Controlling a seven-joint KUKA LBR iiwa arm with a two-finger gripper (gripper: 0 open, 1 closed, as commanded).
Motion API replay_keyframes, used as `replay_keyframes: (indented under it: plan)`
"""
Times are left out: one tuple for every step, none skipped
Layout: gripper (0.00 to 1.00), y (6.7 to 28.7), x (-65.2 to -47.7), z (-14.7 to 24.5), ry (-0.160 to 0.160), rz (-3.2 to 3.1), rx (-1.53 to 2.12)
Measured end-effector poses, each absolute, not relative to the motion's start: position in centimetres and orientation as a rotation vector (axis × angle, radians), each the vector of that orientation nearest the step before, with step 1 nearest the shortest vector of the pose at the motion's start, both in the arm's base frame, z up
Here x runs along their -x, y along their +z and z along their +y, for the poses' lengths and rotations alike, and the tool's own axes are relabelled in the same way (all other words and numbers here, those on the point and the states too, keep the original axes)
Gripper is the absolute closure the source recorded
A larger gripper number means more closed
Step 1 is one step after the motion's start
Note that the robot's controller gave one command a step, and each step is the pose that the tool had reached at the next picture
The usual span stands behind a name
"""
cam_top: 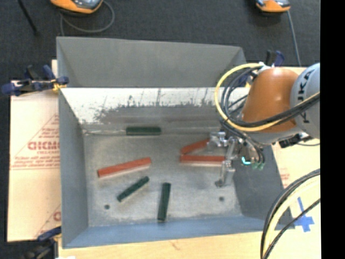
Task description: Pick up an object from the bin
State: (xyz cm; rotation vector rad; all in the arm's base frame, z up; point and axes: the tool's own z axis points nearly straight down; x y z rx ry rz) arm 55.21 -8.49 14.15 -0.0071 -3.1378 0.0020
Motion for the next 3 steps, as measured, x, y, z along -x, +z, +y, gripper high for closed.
replay_keyframes:
  plan:
    - [0.0, 6.9, -58.7, -13.4, 0.007, -3.149, -0.09]
    - [1.0, 7.2, -58.6, -13.2, 0.006, -3.147, -0.096]
    - [1.0, 20.5, -56.1, -6.4, 0.004, -3.088, -0.628]
